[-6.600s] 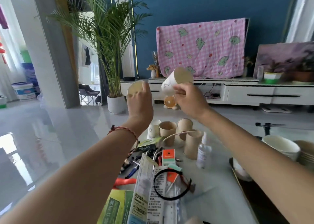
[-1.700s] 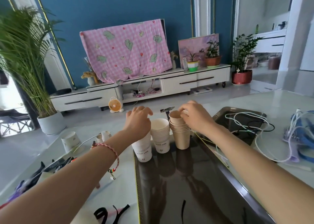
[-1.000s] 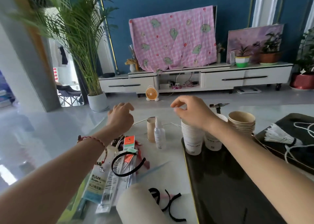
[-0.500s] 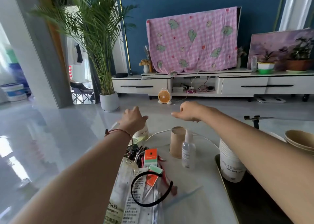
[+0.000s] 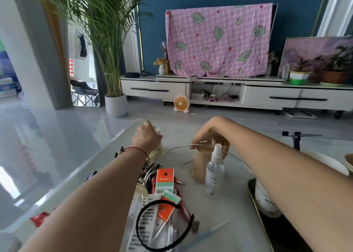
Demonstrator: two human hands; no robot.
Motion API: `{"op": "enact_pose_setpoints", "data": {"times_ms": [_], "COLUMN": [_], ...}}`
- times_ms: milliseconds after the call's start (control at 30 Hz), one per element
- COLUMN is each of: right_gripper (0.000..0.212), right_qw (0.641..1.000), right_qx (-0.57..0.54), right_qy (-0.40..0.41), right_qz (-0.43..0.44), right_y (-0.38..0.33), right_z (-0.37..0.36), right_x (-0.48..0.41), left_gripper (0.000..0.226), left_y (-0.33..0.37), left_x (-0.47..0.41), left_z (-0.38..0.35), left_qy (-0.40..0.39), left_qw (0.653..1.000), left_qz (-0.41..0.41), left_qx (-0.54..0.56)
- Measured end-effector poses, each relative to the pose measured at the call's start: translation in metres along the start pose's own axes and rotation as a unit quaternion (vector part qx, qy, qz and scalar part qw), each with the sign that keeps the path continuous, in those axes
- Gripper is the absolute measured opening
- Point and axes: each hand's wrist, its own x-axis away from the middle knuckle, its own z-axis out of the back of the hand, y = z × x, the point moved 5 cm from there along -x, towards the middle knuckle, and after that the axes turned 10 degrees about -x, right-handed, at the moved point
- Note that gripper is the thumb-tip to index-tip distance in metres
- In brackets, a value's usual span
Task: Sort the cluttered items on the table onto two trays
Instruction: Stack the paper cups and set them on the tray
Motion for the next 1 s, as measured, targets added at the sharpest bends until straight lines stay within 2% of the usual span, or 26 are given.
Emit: {"op": "enact_pose_setpoints", "data": {"times_ms": [100, 167, 233, 333, 400, 433, 467, 500, 567, 600, 667, 700, 733, 833, 900, 1000], "right_gripper": [0.04, 0.03, 0.023, 0.025, 0.027, 0.027, 0.027, 0.028, 0.033, 0.043, 0.08, 0.09, 0.088, 0.059, 0.05, 0.045], "right_qw": [0.994, 0.97, 0.92, 0.824, 0.738, 0.696, 0.656, 0.625, 0.573, 0.552, 0.495, 0.475, 0.458, 0.422, 0.427, 0.481], "right_qx": [-0.07, -0.199, -0.354, -0.536, -0.638, -0.678, -0.712, -0.735, -0.773, -0.785, -0.807, -0.811, -0.817, -0.834, -0.831, -0.805], "right_qy": [0.049, 0.083, 0.085, -0.009, -0.057, -0.067, -0.072, -0.075, -0.078, -0.089, -0.091, -0.099, -0.084, -0.075, -0.071, -0.039], "right_qz": [0.062, 0.112, 0.148, 0.183, 0.214, 0.229, 0.239, 0.251, 0.26, 0.268, 0.31, 0.326, 0.34, 0.347, 0.349, 0.344], "right_y": [-0.003, -0.001, 0.007, 0.026, 0.045, 0.056, 0.067, 0.082, 0.114, 0.121, 0.16, 0.162, 0.186, 0.211, 0.231, 0.249], "right_z": [0.008, 0.017, 0.027, 0.034, 0.04, 0.042, 0.042, 0.042, 0.037, 0.031, 0.028, 0.024, 0.024, 0.023, 0.025, 0.023], "right_x": [0.005, 0.007, 0.011, 0.032, 0.055, 0.065, 0.075, 0.091, 0.115, 0.121, 0.151, 0.155, 0.171, 0.197, 0.206, 0.211], "left_gripper": [0.055, 0.06, 0.061, 0.061, 0.047, 0.036, 0.034, 0.033, 0.024, 0.031, 0.039, 0.038, 0.034, 0.033, 0.049, 0.07], "left_y": [0.003, 0.003, 0.005, 0.01, 0.016, 0.028, 0.038, 0.051, 0.075, 0.082, 0.117, 0.12, 0.139, 0.165, 0.184, 0.201], "left_x": [0.001, 0.006, 0.013, 0.036, 0.054, 0.07, 0.081, 0.098, 0.131, 0.142, 0.179, 0.184, 0.204, 0.237, 0.258, 0.273], "left_z": [0.003, 0.01, 0.023, 0.052, 0.069, 0.077, 0.079, 0.088, 0.097, 0.094, 0.102, 0.102, 0.103, 0.106, 0.104, 0.104], "left_qy": [0.016, 0.045, 0.081, 0.086, 0.027, -0.03, -0.082, -0.12, -0.214, -0.267, -0.314, -0.317, -0.336, -0.373, -0.378, -0.332], "left_qw": [0.999, 0.998, 0.989, 0.947, 0.895, 0.854, 0.8, 0.762, 0.738, 0.727, 0.748, 0.761, 0.767, 0.797, 0.813, 0.846], "left_qz": [0.01, 0.021, 0.049, 0.101, 0.092, 0.079, 0.08, 0.091, 0.061, 0.06, 0.022, 0.001, -0.024, -0.129, -0.212, -0.243], "left_qx": [0.029, 0.047, 0.11, 0.294, 0.435, 0.513, 0.589, 0.63, 0.637, 0.63, 0.584, 0.566, 0.546, 0.458, 0.389, 0.339]}}
